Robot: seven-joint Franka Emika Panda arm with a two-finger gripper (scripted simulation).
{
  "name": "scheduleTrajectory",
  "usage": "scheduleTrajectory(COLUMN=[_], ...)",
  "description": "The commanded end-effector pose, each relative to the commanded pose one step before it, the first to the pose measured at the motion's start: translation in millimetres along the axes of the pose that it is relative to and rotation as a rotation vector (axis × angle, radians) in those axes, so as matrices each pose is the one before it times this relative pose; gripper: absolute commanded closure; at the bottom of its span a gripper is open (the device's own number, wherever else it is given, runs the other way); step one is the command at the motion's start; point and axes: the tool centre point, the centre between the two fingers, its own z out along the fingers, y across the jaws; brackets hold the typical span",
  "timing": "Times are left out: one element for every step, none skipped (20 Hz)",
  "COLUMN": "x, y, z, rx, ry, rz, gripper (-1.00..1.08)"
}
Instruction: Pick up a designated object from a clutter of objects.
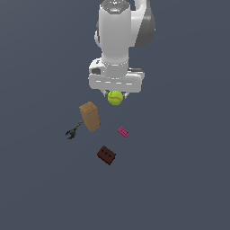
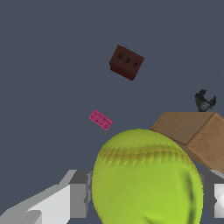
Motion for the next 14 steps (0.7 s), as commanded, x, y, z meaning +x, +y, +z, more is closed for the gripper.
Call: scheduleTrajectory(x=[5.08, 2.23, 2.29, 2.32, 2.26, 2.2, 2.11, 2.04, 1.96, 1.87, 1.82, 1.73, 1.62, 1.45], y=[10.8, 4.27, 4.29, 4.27, 4.03, 3.88, 3.58, 3.47, 3.26, 2.88, 2.82, 2.6, 2.38, 1.9], z=[-24.13, -9.38, -9.43, -9.36, -8.94, -8.5, -8.06, -7.59, -7.14, -6.7, -6.2, -5.72, -5.25, -4.81], rx=[-0.00014, 0.0, -0.00059, 0.0, -0.00062, 0.0, -0.00064, 0.0, 0.0, -0.00067, 0.0, 0.0, 0.0, -0.00068], ry=[0.00065, 0.0, 0.00005, 0.0, 0.00006, 0.0, 0.00007, 0.0, 0.0, 0.00009, 0.0, 0.0, 0.0, 0.00012], rz=[-0.00001, 0.0, 0.00036, 0.0, 0.00031, 0.0, 0.00024, 0.0, 0.0, 0.00015, 0.0, 0.0, 0.0, 0.00001], gripper=[1.08, 1.08, 1.08, 1.08, 1.08, 1.08, 1.08, 1.08, 1.08, 1.08, 1.08, 1.08, 1.08, 1.08])
